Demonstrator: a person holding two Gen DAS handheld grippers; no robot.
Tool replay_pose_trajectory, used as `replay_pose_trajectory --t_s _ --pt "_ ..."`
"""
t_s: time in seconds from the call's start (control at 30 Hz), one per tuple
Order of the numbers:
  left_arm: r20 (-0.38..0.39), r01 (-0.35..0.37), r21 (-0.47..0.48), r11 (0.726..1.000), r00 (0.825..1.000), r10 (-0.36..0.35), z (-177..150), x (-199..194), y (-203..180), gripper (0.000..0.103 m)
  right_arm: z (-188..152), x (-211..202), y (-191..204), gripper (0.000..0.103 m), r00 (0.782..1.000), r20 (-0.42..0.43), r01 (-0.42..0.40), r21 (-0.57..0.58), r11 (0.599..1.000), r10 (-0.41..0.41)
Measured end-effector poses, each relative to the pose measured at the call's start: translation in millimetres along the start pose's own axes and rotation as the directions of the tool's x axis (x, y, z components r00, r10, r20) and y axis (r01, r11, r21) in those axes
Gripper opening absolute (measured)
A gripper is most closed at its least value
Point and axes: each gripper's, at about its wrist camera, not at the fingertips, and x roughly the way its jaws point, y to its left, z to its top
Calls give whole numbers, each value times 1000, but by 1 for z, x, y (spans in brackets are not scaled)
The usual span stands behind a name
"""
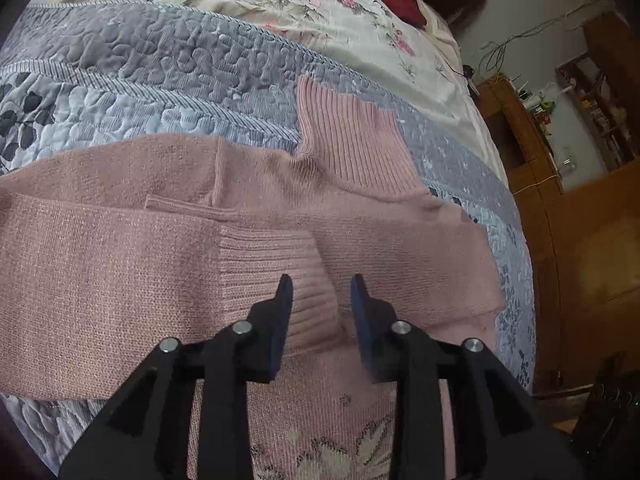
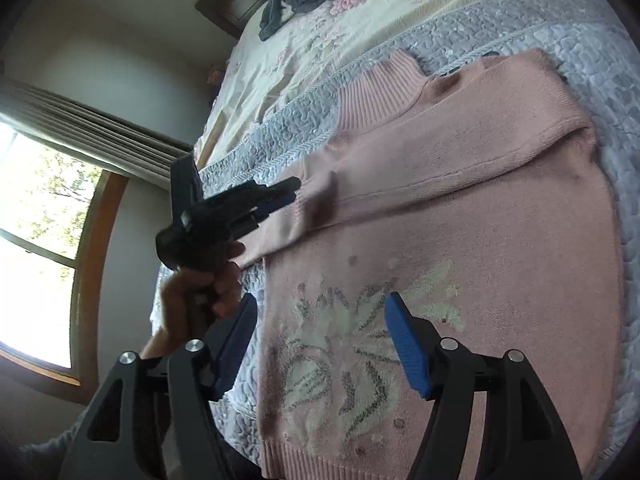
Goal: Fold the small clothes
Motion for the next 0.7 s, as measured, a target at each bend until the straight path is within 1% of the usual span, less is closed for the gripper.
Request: replay_pose_trajectory --t_s 0.03,0.1,0.13,0.17,0.2,0.27,0.3,0.33,0.4,0.43,0.47,0.53,0.57,0.63,0.7 --pt "19 15 -25 1000 1000 -14 -4 -4 7 52 14 11 -4 67 998 -26 -52 36 998 53" --pt "61 61 -83 995 997 -56 -13 -22 23 55 44 40 -11 65 982 -75 -164 106 981 173" --pt "85 82 -114 990 994 -72 -20 -34 31 56 59 57 -13 60 972 -97 -199 132 971 212" --pt "112 104 -141 985 990 -88 -28 -46 38 59 72 76 -15 57 961 -124 -229 153 961 249" --pt "134 118 -159 980 986 -97 -38 -59 44 59 85 96 -16 56 952 -148 -243 169 955 269" --pt "166 117 -171 978 982 -89 -60 -83 51 61 104 136 -19 55 938 -193 -251 193 949 287" --pt "180 118 -176 977 980 -86 -73 -96 53 63 111 156 -21 54 934 -225 -236 203 950 279" --pt "194 128 -190 973 977 -90 -87 -108 57 66 116 173 -24 52 935 -246 -207 207 956 255" --pt "212 153 -220 964 972 -106 -114 -126 67 68 119 202 -27 52 934 -295 -145 200 969 201" --pt "216 162 -233 959 970 -111 -127 -133 71 68 120 214 -29 52 934 -315 -108 191 976 166" --pt "219 167 -245 955 969 -113 -138 -139 73 68 120 222 -29 51 936 -333 -59 164 985 112" --pt "214 176 -262 949 969 -121 -156 -145 77 68 118 230 -26 49 941 -335 -18 111 994 54" --pt "208 178 -267 947 970 -124 -163 -147 79 68 118 232 -24 50 943 -331 -8 96 995 40" --pt "195 187 -281 941 971 -135 -172 -150 83 68 117 236 -22 51 942 -333 -13 107 994 48" --pt "191 197 -294 935 971 -145 -181 -152 86 68 117 240 -20 47 934 -349 -29 121 992 70"
